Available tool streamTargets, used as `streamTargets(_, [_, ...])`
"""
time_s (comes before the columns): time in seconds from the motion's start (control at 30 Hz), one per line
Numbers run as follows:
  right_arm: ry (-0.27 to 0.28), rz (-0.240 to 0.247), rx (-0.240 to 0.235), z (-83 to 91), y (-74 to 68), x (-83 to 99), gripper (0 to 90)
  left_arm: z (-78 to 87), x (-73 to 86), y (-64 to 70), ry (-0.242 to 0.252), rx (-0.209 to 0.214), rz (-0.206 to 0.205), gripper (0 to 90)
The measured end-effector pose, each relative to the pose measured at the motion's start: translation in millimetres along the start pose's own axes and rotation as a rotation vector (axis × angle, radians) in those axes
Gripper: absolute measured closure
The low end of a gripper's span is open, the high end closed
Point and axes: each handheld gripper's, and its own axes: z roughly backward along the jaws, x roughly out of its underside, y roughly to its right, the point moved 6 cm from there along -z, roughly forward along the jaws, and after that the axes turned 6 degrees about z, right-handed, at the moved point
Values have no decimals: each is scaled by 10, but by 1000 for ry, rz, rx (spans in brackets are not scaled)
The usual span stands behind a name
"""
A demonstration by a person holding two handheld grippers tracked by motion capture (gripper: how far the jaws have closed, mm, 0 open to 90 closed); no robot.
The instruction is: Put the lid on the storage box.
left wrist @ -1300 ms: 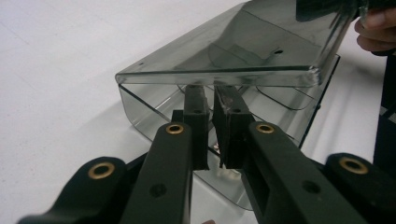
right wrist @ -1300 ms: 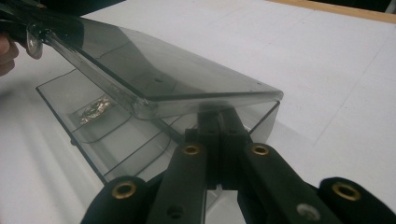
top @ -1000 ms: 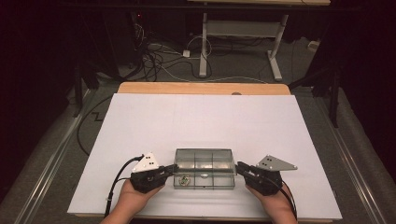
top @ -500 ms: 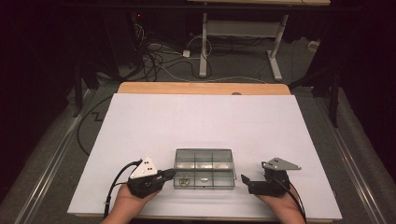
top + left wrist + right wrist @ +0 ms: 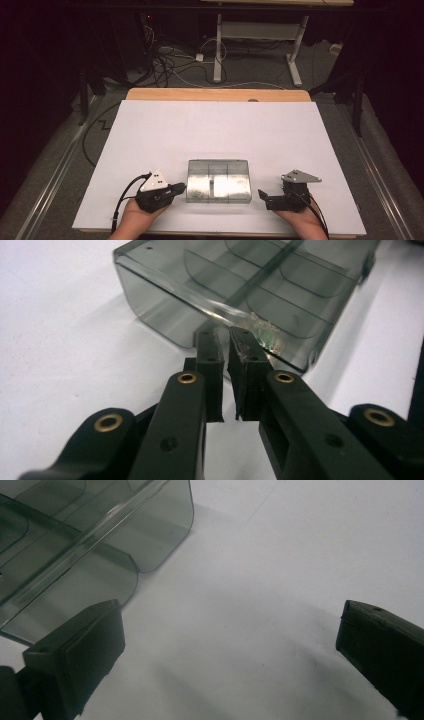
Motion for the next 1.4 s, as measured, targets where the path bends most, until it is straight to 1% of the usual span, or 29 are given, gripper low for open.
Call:
streamTargets(0.13, [9,1,-6,-4,2,-4,0,11,0,-124,9,-38,22,816])
streamTargets(0.27, [23,1,-8,-5,9,-11,0,22,7,-299,12,-89,52,815])
streamTargets(0.4, [38,-4,-8,9,17,-23,0,40,37,-465,-2,-142,67,814])
streamTargets(0.43, [44,-2,-7,10,22,-27,0,41,44,-496,-3,-149,78,813])
streamTargets(0.5, [48,-4,-6,10,28,-30,0,36,53,-524,-5,-145,93,813])
streamTargets(0.53, [45,-9,-7,11,27,-28,0,27,53,-520,-2,-144,96,812])
streamTargets(0.57, [48,-5,-7,8,30,-28,0,21,54,-517,-8,-142,90,789])
streamTargets(0.6, [47,-8,-7,9,28,-28,0,15,56,-515,-10,-142,87,787])
streamTargets(0.67, [51,-6,-6,9,29,-31,0,0,59,-513,-17,-138,92,742])
streamTargets(0.83, [57,-1,-6,12,28,-38,0,-2,57,-515,-23,-148,88,566])
streamTargets(0.9, [59,-5,-5,15,24,-40,0,-15,55,-509,-30,-146,85,472])
streamTargets(0.97, [60,-5,-6,17,21,-41,0,-26,46,-497,-37,-138,70,364])
streamTargets(1.03, [63,-2,-5,20,20,-43,0,-35,34,-494,-36,-149,66,238])
streamTargets(1.1, [66,-6,-3,26,19,-44,0,-38,25,-500,-32,-151,73,153])
streamTargets(1.17, [71,0,-3,29,25,-45,0,-39,14,-508,-22,-156,84,99])
streamTargets(1.23, [71,-2,-1,32,26,-44,0,-35,-7,-509,-5,-143,98,0])
streamTargets(1.3, [72,-2,1,39,27,-44,0,-15,-35,-498,28,-134,96,0])
streamTargets(1.37, [73,-5,1,46,25,-42,0,-11,-57,-479,44,-128,91,0])
streamTargets(1.4, [74,-4,2,48,28,-40,0,-16,-60,-474,42,-125,89,0])
